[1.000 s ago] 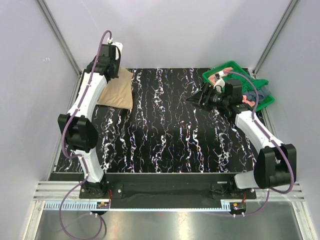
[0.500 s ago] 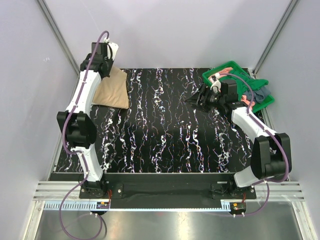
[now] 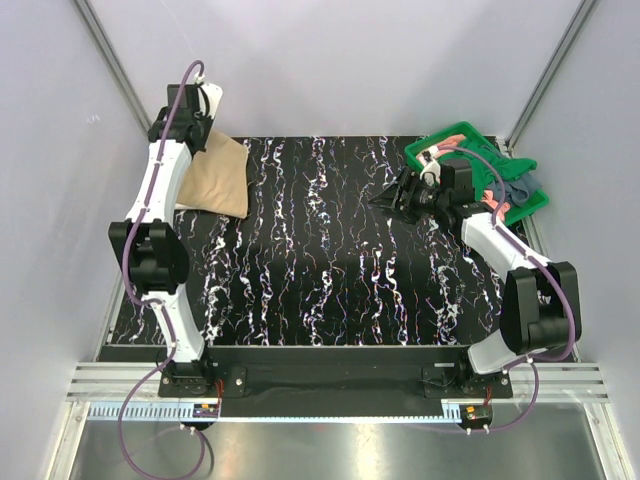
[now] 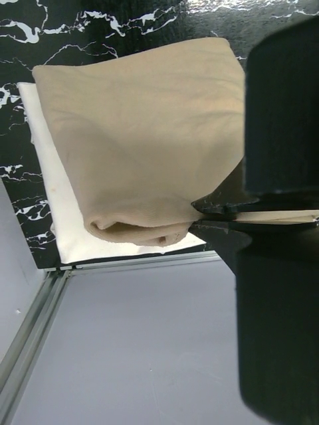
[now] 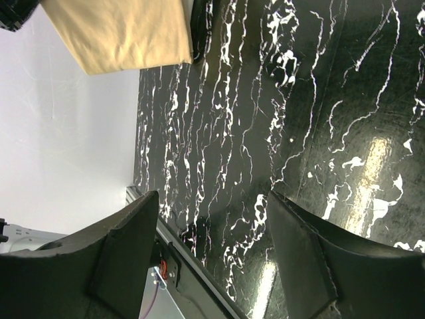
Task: Fold and stack the t-shirts
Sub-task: Neatly place the folded tshirt to the corner
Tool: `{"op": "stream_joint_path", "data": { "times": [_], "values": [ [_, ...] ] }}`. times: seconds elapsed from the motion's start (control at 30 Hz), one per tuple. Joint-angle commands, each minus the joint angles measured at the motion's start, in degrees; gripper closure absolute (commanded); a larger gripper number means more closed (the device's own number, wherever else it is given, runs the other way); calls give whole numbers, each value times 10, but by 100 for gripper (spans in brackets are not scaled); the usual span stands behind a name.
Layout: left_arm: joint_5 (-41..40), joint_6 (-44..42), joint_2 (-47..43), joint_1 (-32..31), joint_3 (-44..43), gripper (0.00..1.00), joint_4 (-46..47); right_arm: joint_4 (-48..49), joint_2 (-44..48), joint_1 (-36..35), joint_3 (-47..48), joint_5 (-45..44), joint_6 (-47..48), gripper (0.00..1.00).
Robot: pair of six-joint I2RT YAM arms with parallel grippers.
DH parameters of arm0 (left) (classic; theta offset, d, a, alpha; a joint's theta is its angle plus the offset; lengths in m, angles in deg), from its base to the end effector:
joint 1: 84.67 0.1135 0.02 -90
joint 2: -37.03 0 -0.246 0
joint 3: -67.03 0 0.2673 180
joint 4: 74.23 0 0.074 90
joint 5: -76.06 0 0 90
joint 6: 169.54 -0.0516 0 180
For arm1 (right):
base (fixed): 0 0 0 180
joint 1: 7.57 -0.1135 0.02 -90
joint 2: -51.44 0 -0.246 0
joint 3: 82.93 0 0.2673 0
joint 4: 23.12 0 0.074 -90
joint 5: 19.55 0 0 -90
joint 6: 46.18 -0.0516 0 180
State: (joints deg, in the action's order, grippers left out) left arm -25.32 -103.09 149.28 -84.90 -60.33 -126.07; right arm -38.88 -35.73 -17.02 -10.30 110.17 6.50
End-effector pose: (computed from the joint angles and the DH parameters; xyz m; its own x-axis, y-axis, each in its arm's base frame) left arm 0.4711 0.0083 0.3364 -0.6098 0.3941 -0.6876 0.0976 0.8983 0.4284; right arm 0.3544 0.0924 0.2347 -0.8023 0.3392 -0.4912 -0.2315 0.5816 0.7798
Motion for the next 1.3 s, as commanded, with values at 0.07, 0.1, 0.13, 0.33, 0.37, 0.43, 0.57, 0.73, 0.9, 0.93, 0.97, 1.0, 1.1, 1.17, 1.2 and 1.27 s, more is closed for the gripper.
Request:
{"op": "stream_joint_path", "data": {
  "times": [0.07, 0.1, 0.13, 0.33, 0.37, 0.43, 0.57, 0.73, 0.9, 0.93, 0.97, 1.0, 1.1, 1.17, 1.2, 1.27],
  "values": [
    [-35, -16, 13, 1, -30, 100, 85, 41, -19, 1, 18, 4, 8, 27],
    [-36, -18, 17, 1, -33, 100, 93, 44, -22, 1, 17, 4, 8, 27],
    [-37, -19, 24, 1, -34, 100, 98, 45, -24, 1, 18, 4, 8, 26],
    [-62, -21, 51, 1, -45, 100, 133, 46, -33, 1, 19, 1, 12, 27],
    [-55, -23, 53, 1, -43, 100, 143, 46, -33, 1, 20, 1, 12, 26],
    [-59, -36, 56, 14, -25, 100, 188, 47, -36, 1, 22, 0, 14, 27],
    [-72, -34, 75, 23, -28, 100, 207, 52, -41, 1, 21, -4, 15, 26],
    [-70, -26, 86, 36, -23, 100, 220, 52, -60, 1, 27, -5, 14, 27],
    [-62, -32, 97, 39, -21, 100, 245, 57, -66, 1, 25, -5, 14, 27],
    [-63, -32, 105, 42, -22, 100, 250, 57, -66, 1, 25, -7, 16, 26],
    [-68, -33, 110, 43, -23, 100, 252, 57, -66, 1, 25, -8, 16, 26],
    [-71, -28, 115, 44, -31, 100, 252, 57, -67, 1, 26, -8, 16, 26],
    [-66, -19, 130, 51, -43, 100, 253, 59, -70, 1, 26, -8, 17, 26],
    [-66, -22, 142, 52, -49, 100, 256, 59, -72, 1, 26, -7, 17, 26],
    [-67, -25, 147, 52, -57, 100, 255, 59, -76, 1, 26, -7, 17, 26],
    [-73, -26, 156, 54, -64, 100, 256, 60, -76, 1, 25, -7, 18, 26]
  ]
}}
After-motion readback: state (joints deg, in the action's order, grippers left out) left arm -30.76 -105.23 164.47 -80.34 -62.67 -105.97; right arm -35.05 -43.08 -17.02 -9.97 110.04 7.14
